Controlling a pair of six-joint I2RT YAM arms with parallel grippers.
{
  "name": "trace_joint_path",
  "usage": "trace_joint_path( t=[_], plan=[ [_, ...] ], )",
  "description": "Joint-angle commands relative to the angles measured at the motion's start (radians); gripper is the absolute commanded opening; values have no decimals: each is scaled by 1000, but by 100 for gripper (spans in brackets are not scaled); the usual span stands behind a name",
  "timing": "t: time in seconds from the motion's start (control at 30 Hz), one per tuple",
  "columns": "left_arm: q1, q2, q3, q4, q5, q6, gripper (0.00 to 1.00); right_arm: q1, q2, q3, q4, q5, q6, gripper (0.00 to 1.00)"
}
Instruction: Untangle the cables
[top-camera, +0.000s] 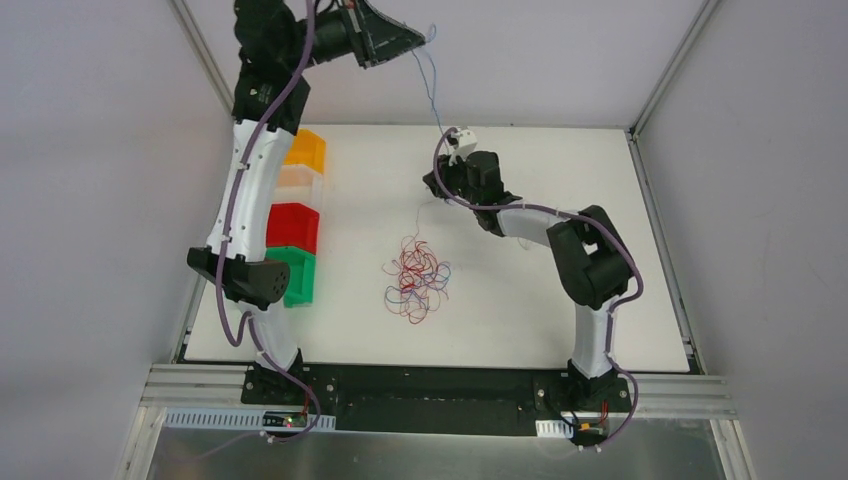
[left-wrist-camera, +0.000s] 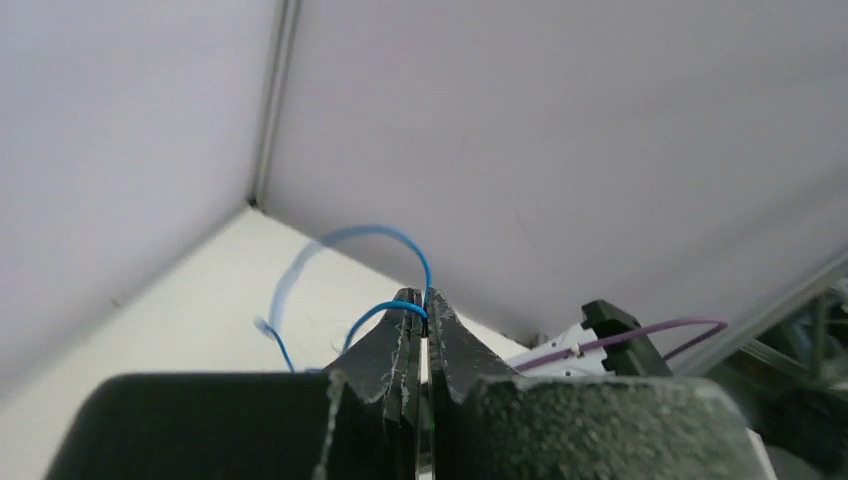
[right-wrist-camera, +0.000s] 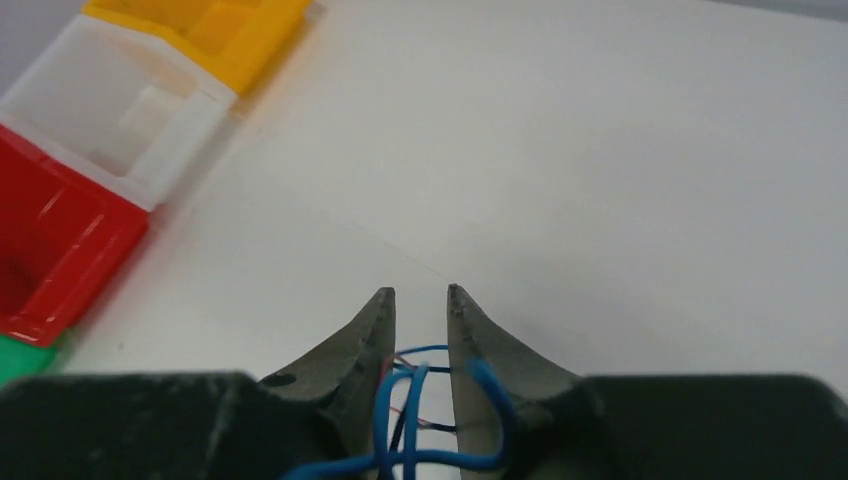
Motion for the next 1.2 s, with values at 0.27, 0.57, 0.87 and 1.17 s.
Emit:
trace_joint_path(
  t=[0.27,0.57,0.87,1.17],
  plan=[
    [115,-14,251,203,-258,-31,0,-182,-112,-119,-188,23,-18,33],
    [129,-97,-143,116,-230,94,0,-259,-163,-54,-314,-26,-10,15],
    [138,-111,-621,20,-286,370,0,-334,-192,18,-405,-44,-48,0],
    [140,66,-712,-121,-332,528,10,-390,-203,85,-545,-216,-4,0]
  ],
)
